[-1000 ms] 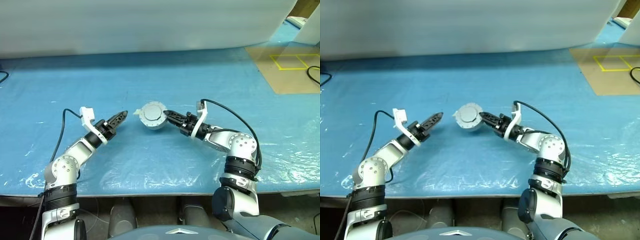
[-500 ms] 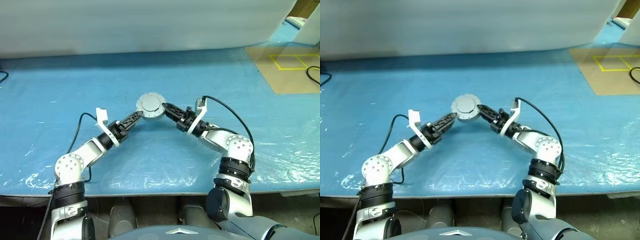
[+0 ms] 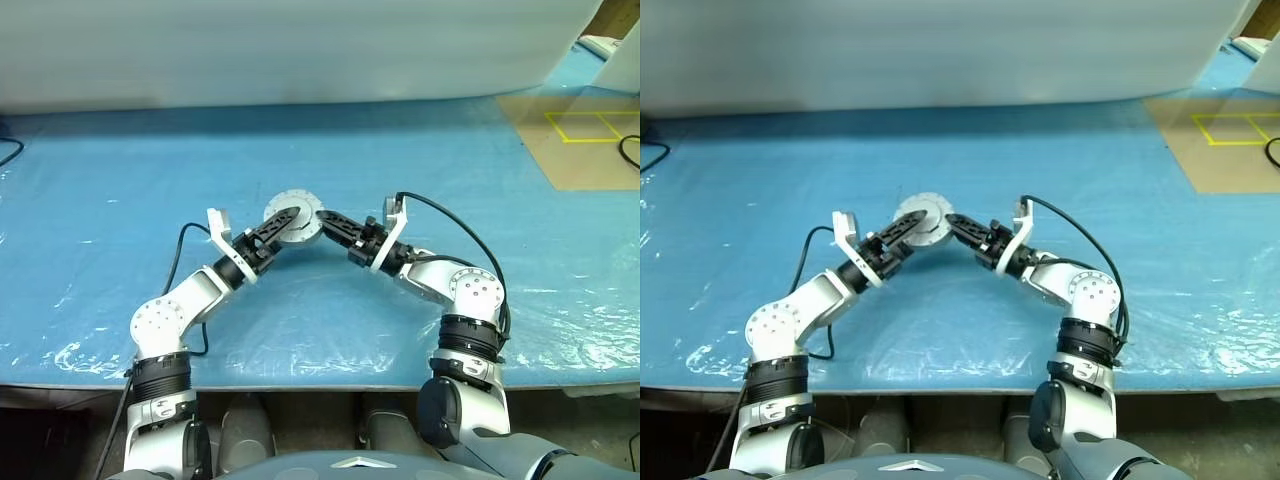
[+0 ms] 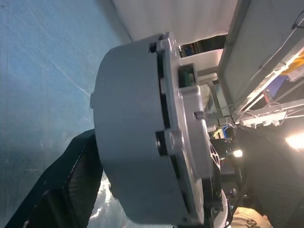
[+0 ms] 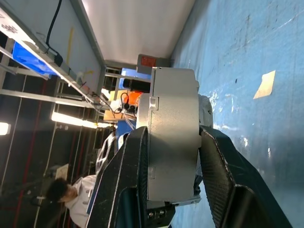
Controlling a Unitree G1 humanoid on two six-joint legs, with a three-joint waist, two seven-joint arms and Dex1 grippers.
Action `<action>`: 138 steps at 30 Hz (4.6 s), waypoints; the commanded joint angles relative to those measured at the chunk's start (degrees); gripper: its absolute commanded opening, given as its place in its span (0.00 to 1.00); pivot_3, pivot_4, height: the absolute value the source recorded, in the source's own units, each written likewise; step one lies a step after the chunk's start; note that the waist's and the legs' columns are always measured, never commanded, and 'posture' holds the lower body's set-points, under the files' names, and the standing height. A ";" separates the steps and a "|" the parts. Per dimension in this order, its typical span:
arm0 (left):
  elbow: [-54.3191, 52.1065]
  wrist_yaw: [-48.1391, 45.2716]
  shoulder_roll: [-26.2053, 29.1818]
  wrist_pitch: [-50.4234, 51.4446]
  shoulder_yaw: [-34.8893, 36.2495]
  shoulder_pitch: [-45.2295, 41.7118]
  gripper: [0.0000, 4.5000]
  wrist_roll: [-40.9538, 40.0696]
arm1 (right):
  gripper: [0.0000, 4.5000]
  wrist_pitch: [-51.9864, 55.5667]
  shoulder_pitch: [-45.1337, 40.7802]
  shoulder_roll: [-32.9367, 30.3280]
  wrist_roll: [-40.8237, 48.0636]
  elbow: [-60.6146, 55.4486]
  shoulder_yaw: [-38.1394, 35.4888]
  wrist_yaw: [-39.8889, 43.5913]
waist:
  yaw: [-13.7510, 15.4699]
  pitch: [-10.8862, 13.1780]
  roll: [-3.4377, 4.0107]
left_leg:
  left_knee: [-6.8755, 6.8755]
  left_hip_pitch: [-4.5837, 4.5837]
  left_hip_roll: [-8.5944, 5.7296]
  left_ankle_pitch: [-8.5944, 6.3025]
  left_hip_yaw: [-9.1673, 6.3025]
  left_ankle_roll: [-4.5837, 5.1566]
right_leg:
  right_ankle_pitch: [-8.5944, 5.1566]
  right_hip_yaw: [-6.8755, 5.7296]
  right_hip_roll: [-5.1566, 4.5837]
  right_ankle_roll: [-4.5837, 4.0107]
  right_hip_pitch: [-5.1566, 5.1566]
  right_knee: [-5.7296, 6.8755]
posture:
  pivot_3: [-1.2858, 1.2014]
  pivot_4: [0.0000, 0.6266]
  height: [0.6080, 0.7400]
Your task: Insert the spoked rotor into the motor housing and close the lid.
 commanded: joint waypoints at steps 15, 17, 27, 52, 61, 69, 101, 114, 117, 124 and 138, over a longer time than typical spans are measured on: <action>-1.00 -2.55 0.17 1.13 -2.50 -0.55 0.58 -2.63 | 0.29 -0.82 0.38 -0.62 6.15 -3.39 3.54 1.11 | 0.01 0.03 -0.06 | 0.17 -0.01 0.00 0.00 -0.07 0.00 | 0.02 0.00 -0.01 0.03 0.07 0.08 | 0.52 0.24 1.00; -1.25 -2.46 -0.14 1.26 -2.53 -0.45 0.58 -3.23 | 0.29 -0.82 0.31 -0.61 6.39 -3.29 3.70 0.99 | -0.01 0.03 -0.06 | 0.18 0.00 0.00 0.00 -0.07 0.00 | 0.02 0.00 -0.01 0.04 0.07 0.09 | 0.52 0.24 1.00; 0.86 -1.79 -2.86 -6.27 -0.47 -1.17 0.58 0.10 | 0.55 -1.32 -0.08 -1.09 7.14 -3.75 4.31 1.98 | -0.07 0.05 -0.08 | 0.27 -0.02 0.00 0.00 -0.09 0.00 | 0.03 0.00 -0.01 0.04 0.10 0.11 | 0.52 0.24 1.00; 9.03 -2.33 -4.09 -39.32 1.41 -4.05 0.58 26.00 | 0.78 -13.50 1.80 -3.90 2.12 -5.84 10.99 4.61 | 0.26 0.28 -0.48 | 0.37 -0.11 0.02 0.00 -0.14 0.00 | 0.07 -0.04 -0.02 0.12 0.15 0.08 | 0.52 0.24 1.00; 11.65 -2.20 -4.00 -49.92 6.17 -4.32 0.58 28.35 | 0.78 -26.64 4.41 -8.29 -14.08 -7.12 24.08 14.26 | -0.06 0.36 -0.62 | 0.42 -0.08 0.03 0.00 -0.14 0.00 | 0.07 -0.03 -0.01 0.12 0.16 0.11 | 0.52 0.24 1.00; 17.12 -2.07 -1.46 -54.30 8.37 -5.72 0.58 30.99 | 0.78 -28.27 4.05 -8.82 -17.36 -5.92 25.58 17.32 | 0.05 0.41 -0.76 | 0.49 -0.08 0.03 0.00 -0.15 0.01 | 0.07 -0.02 -0.01 0.11 0.17 0.12 | 0.52 0.24 1.00; 25.80 -5.51 2.08 -52.97 10.98 -8.86 0.58 30.86 | 0.78 -32.84 4.84 -9.25 -25.91 -6.14 28.48 20.21 | -0.03 0.41 -0.77 | 0.62 -0.03 0.04 0.00 -0.16 0.01 | 0.03 0.00 -0.02 -0.02 0.23 0.17 | 0.52 0.24 1.00; 25.33 -2.78 1.45 -54.35 10.84 -8.16 0.90 32.97 | 0.79 -33.43 4.45 -9.08 -27.35 -5.23 28.50 21.17 | -0.07 0.41 -0.77 | 0.63 0.03 0.04 0.00 -0.16 0.01 | -0.02 0.00 -0.03 -0.12 0.27 0.17 | 0.52 0.24 1.00; 26.04 -0.37 1.49 -55.83 11.40 -8.74 0.99 33.80 | 0.79 -33.49 4.63 -9.05 -27.70 -5.24 28.53 21.34 | -0.24 0.41 -0.77 | 0.62 0.10 0.04 0.00 -0.16 0.01 | -0.03 0.02 -0.03 -0.13 0.32 0.18 | 0.52 0.24 1.00; 25.02 3.35 0.94 -62.07 12.77 -9.18 0.99 34.78 | 0.79 -33.76 4.81 -9.14 -28.68 -5.10 28.93 21.75 | -0.21 0.41 -0.77 | 0.62 0.10 0.05 0.00 -0.15 0.01 | -0.01 0.01 -0.02 -0.16 0.31 0.14 | 0.52 0.24 1.00; 18.88 1.80 3.92 -68.86 9.10 -6.63 0.99 41.53 | 0.79 -41.52 5.23 -10.18 -35.73 -4.74 32.36 22.35 | -0.13 0.41 -0.77 | 0.62 0.07 0.07 -0.01 -0.16 0.01 | -0.01 -0.01 -0.03 -0.15 0.29 0.13 | 0.52 0.24 1.00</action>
